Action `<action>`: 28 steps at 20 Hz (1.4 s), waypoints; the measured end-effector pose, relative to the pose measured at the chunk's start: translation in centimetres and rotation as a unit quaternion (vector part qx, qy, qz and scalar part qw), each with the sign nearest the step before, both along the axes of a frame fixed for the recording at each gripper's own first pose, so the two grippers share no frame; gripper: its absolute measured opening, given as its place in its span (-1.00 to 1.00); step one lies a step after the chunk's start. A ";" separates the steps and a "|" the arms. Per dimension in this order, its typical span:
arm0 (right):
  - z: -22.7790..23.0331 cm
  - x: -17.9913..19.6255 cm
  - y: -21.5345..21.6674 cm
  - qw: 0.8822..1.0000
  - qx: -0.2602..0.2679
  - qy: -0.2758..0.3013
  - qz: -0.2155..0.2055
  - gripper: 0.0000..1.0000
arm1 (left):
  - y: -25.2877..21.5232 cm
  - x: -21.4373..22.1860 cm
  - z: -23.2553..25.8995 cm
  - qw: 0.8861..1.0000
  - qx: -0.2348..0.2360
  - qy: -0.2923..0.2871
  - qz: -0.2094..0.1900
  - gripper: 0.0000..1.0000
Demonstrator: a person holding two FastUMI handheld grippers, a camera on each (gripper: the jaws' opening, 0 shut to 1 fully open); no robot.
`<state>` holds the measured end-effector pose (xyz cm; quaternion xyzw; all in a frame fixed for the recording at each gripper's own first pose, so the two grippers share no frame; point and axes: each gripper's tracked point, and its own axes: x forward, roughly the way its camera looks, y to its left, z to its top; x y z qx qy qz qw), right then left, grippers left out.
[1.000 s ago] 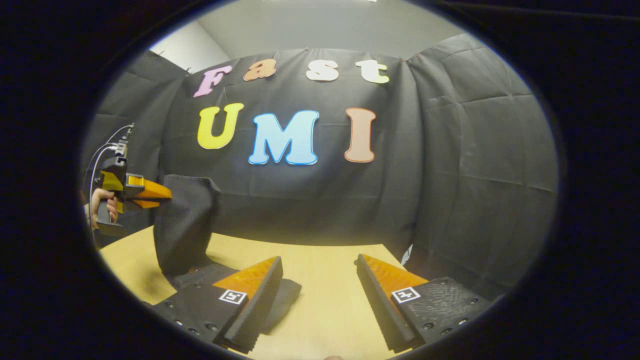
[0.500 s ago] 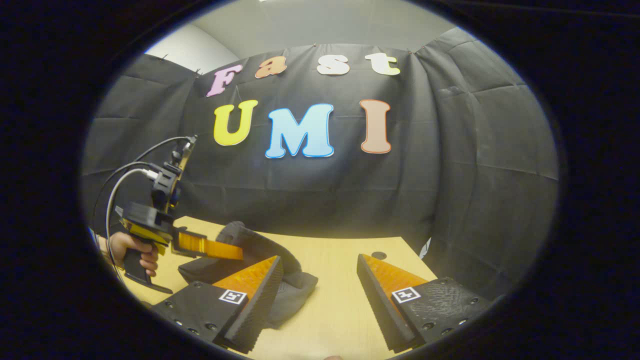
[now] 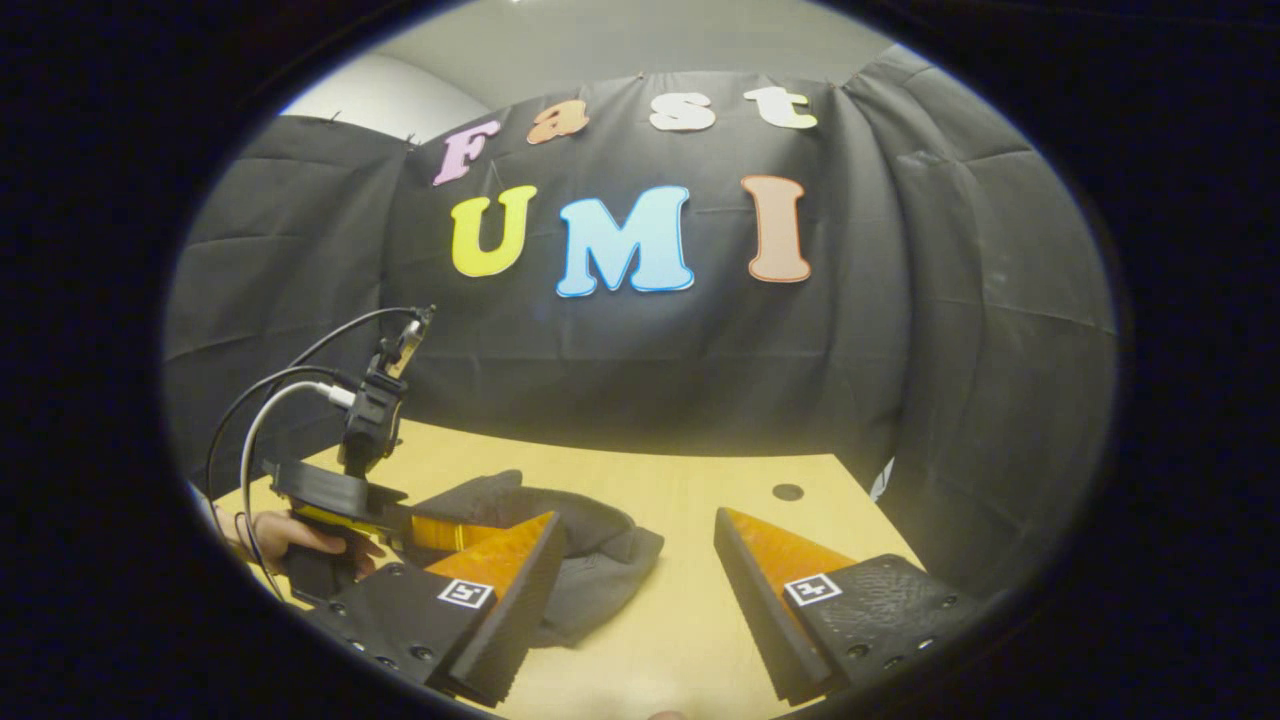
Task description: Grasp the waist and the cuffs of the jeans and fold them to make the two legs overlap; first hold the waist and fold one-third of the jeans toward the cuffs, then hold the cuffs and fold the remaining one-third in the same direction to finish folding.
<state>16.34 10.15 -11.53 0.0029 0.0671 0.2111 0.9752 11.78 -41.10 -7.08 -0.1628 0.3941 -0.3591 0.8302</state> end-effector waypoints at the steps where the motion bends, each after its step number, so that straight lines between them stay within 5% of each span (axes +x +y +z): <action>1: -0.1 0.0 -0.1 1.000 -0.002 0.000 0.001 0.78 | -0.1 -0.5 0.4 1.000 -0.001 -0.003 -0.006 -0.06; 4: 0.5 -0.4 -0.5 1.000 -0.004 -0.007 -0.001 0.78 | 0.3 -1.2 0.9 0.999 0.014 -0.037 -0.008 0.82; 11: 2.8 -1.3 -2.1 0.999 0.010 -0.036 -0.037 0.79 | 5.1 -1.6 10.7 0.982 0.017 -0.185 0.032 0.89; 19: 7.2 -2.8 -3.5 0.992 0.013 -0.097 -0.080 0.82 | 15.2 0.1 23.8 0.909 0.049 -0.388 0.147 0.91; 28: 6.6 -4.9 -5.5 0.986 -0.006 -0.102 -0.134 0.88 | 19.3 0.0 22.4 0.903 0.076 -0.386 0.173 0.91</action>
